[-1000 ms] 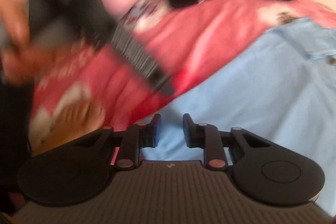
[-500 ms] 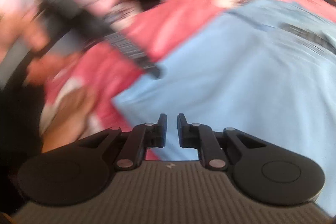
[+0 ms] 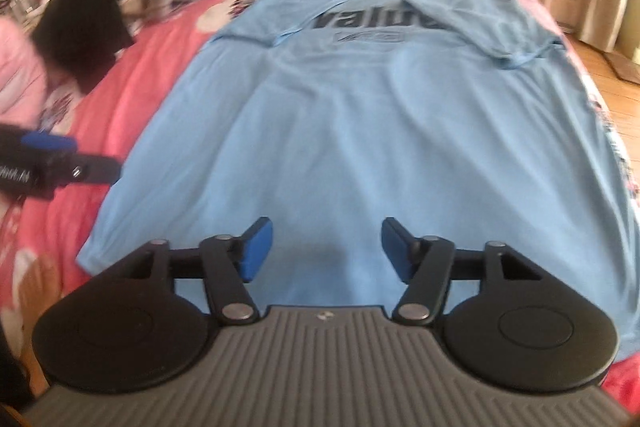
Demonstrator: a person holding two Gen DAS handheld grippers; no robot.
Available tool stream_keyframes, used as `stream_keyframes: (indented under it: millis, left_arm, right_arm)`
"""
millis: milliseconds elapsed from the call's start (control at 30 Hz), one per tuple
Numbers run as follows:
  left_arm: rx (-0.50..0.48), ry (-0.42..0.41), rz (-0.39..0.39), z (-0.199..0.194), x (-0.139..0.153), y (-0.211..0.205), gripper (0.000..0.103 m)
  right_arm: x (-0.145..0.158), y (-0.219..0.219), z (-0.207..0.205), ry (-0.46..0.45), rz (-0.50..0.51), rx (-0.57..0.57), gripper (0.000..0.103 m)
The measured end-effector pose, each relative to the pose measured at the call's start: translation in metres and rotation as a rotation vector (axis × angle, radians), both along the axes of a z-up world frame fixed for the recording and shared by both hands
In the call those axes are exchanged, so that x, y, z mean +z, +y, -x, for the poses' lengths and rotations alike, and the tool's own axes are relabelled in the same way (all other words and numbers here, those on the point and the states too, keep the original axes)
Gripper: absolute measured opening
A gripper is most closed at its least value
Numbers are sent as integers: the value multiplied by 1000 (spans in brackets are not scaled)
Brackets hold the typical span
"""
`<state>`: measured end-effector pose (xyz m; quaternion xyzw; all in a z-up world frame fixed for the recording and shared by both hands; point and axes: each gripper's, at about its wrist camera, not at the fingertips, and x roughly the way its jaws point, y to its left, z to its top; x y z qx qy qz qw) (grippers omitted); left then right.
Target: Fold clothes
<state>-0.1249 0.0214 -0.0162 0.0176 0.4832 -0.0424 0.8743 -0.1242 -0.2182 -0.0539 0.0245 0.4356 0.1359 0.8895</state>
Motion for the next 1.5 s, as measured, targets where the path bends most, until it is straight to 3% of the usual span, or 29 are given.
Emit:
stream_keyframes:
  millis: [167,633,967,1100,1367,1500]
  left_arm:
    - [10,26,-29,-2,-3,-3,94]
    - [-19,73,-81,-3,-9,-15,94]
    - [-25,118,-101,-5,-14,-17,94]
    - [-40,133,-123,-6,-17,-20,94]
    - [-54,93,-180,-5,-15,-24,94]
    - [-49,79,-149,-4,-9,-22,94]
  right_arm:
    - [-4,-7,-6,8,0,-62,80]
    - [-7,4,-10,-19,126,-110,92]
    - [-9,8,-10,-32,184,-174,94]
    - [-7,13,-8,-73,210,-191,97]
    - [-6,16,-5,-127,250,-194,100]
    - [-4,17,-3,-161,267,-212,100]
